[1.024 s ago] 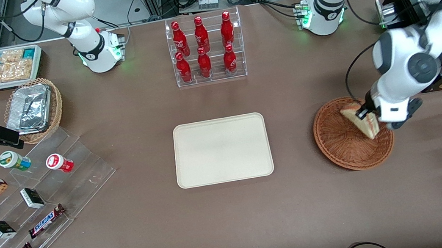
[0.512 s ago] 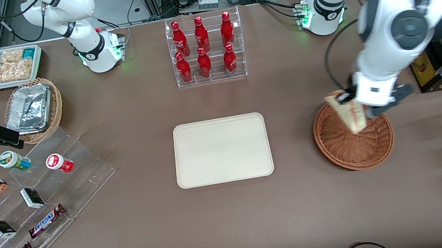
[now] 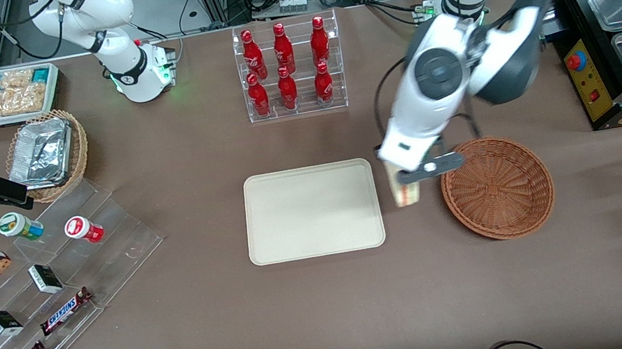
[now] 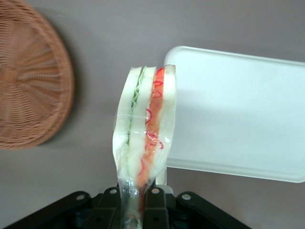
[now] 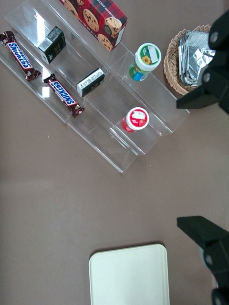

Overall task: Place sandwich from basket to tray
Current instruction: 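Carry the sandwich with the left gripper over the white tray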

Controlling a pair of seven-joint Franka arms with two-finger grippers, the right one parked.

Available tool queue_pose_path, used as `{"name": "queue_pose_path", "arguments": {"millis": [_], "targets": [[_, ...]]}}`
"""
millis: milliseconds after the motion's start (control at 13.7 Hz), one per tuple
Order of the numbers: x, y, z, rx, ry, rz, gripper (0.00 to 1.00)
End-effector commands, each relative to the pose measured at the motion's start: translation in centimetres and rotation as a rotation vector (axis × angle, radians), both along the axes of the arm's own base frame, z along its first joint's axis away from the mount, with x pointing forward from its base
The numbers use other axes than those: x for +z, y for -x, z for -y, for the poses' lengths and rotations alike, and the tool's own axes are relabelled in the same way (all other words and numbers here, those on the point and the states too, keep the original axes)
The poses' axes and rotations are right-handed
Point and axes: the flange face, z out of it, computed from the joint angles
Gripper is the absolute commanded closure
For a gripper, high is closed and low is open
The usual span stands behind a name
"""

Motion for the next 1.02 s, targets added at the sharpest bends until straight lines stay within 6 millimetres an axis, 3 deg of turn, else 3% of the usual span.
{"name": "queue_pose_path", "arguments": {"millis": [0,293,732,951], "targets": [[-3.6,-1.0,6.0,0.008,-0.058,0.034,0.89],[-8.1,1.0,12.6,-0.011,0.003,0.089,0.9],[-13.5,1.5,16.7,-0.035,0.002,0.118,0.9],[-15.4,2.8,18.4,-0.065,0.013,0.125,0.9]]}}
